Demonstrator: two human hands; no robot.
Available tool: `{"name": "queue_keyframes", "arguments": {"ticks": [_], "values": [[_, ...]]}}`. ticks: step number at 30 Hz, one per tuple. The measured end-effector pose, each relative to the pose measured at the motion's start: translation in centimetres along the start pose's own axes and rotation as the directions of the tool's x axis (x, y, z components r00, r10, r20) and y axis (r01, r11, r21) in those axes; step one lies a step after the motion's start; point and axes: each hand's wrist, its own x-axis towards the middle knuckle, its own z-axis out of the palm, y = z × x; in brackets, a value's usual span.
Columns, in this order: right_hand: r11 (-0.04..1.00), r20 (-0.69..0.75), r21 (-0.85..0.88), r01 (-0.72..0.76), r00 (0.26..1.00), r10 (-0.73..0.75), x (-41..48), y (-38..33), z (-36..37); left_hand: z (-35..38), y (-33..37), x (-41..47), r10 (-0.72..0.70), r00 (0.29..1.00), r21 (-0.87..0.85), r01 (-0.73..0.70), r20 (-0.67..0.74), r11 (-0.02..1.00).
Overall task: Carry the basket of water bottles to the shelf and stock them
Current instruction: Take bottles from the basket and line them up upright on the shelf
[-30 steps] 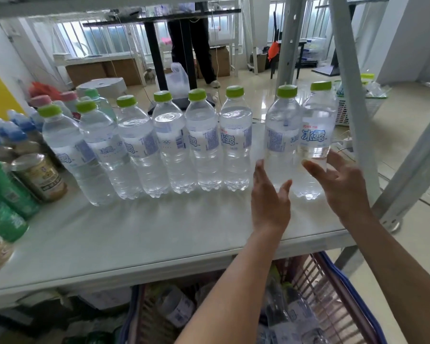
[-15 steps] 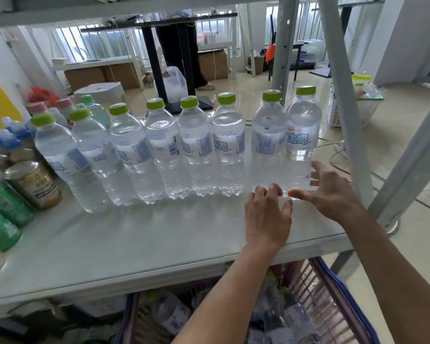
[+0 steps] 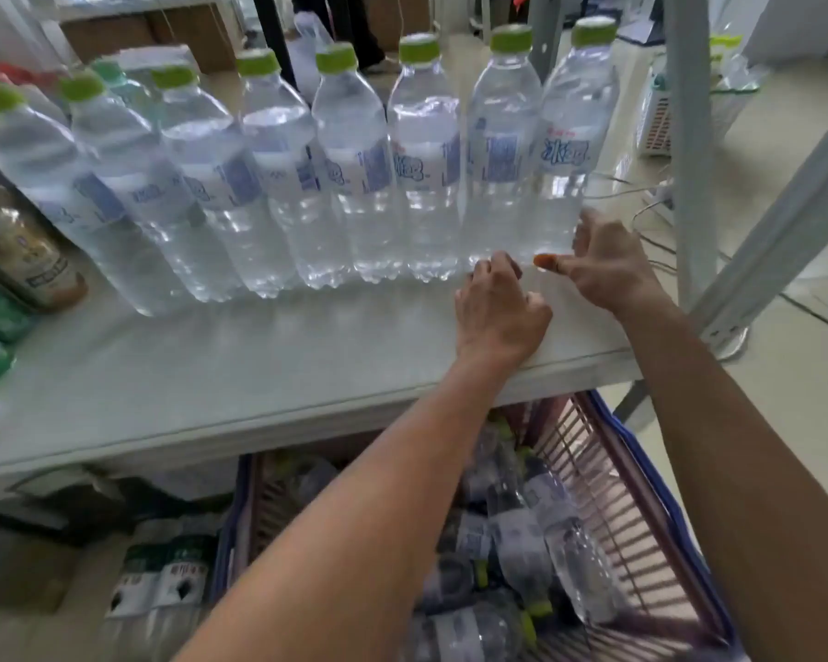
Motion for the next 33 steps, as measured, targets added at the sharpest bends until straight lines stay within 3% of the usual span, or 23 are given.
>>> {"name": "queue_keyframes", "arguments": {"ticks": [5,9,10,12,13,14,15,16,17,18,19,21,23,24,26,28,31,33], "values": [[0.987,0.041,-0.080,-0.137,0.989,0.140,-0.2,-0.6,0.1,-0.1,-0.8,0.2,0.013,1.000,-0.063,-0.012,0.006,0.998],[0.962,-0.069,-0.151,-0.229,0.973,0.221,-4.5,-3.5,-2.3,-3.4,-1.4,-3.7,0.098,0.990,-0.383,-0.053,0.097,0.922],[0.966,-0.022,-0.161,-0.204,0.979,0.203,-6.0,-4.2,-2.7,-4.5,-2.5,-6.4,0.164,0.980,-0.389,-0.109,0.111,0.915],[0.974,0.313,-0.173,-0.148,0.929,0.197,-9.3,-5.7,-3.0,-6.1,-5.7,-12.3,0.312,0.915,-0.353,-0.212,0.256,0.911],[0.981,0.560,-0.142,-0.133,0.806,0.190,-10.6,-5.9,-3.1,-6.3,-7.6,-14.9,0.341,0.850,-0.303,-0.228,0.402,0.925],[0.984,0.775,-0.109,-0.144,0.607,0.175,-12.1,-6.1,-3.0,-6.2,-9.7,-17.1,0.315,0.765,-0.205,-0.240,0.562,0.949],[0.980,0.907,-0.096,-0.177,0.389,0.159,-13.3,-5.9,-2.5,-6.0,-11.8,-18.7,0.251,0.679,-0.085,-0.268,0.690,0.960],[0.970,0.961,-0.131,-0.205,0.215,0.176,-13.9,-4.9,-1.5,-5.4,-13.7,-19.7,0.167,0.615,0.029,-0.295,0.770,0.955],[0.956,0.962,-0.211,-0.202,0.132,0.240,-14.5,-3.5,-0.2,-4.6,-15.6,-20.4,0.070,0.569,0.129,-0.301,0.819,0.945],[0.942,0.938,-0.309,-0.135,0.120,0.325,-14.9,-1.7,1.5,-3.8,-17.0,-21.2,-0.033,0.533,0.221,-0.294,0.846,0.930],[0.914,0.902,-0.404,-0.031,0.155,0.404,-15.3,0.2,3.5,-3.0,-18.2,-22.0,-0.120,0.506,0.297,-0.287,0.854,0.911],[0.837,0.843,-0.504,0.215,0.336,0.421,-16.0,3.4,7.4,-1.4,-19.8,-23.3,-0.238,0.488,0.410,-0.284,0.840,0.867],[0.773,0.798,-0.507,0.381,0.548,0.253,-16.7,5.6,10.6,0.1,-20.7,-23.8,-0.290,0.493,0.462,-0.273,0.820,0.844],[0.744,0.777,-0.500,0.443,0.608,0.160,-17.0,6.5,11.9,0.6,-20.5,-23.7,-0.319,0.475,0.475,-0.256,0.820,0.842],[0.662,0.730,-0.544,0.516,0.679,0.070,-18.0,7.4,14.2,1.5,-20.3,-23.1,-0.349,0.418,0.469,-0.228,0.838,0.853],[0.540,0.692,-0.652,0.533,0.710,0.135,-18.8,7.9,15.7,1.5,-19.8,-22.6,-0.355,0.396,0.463,-0.221,0.847,0.858],[0.376,0.670,-0.721,0.582,0.723,0.166,-19.3,9.3,15.9,0.8,-21.1,-23.1,-0.300,0.427,0.417,-0.213,0.853,0.883],[0.246,0.694,-0.710,0.660,0.715,0.085,-19.5,10.1,15.5,0.1,-22.8,-23.7,-0.271,0.464,0.386,-0.171,0.843,0.906]]}}
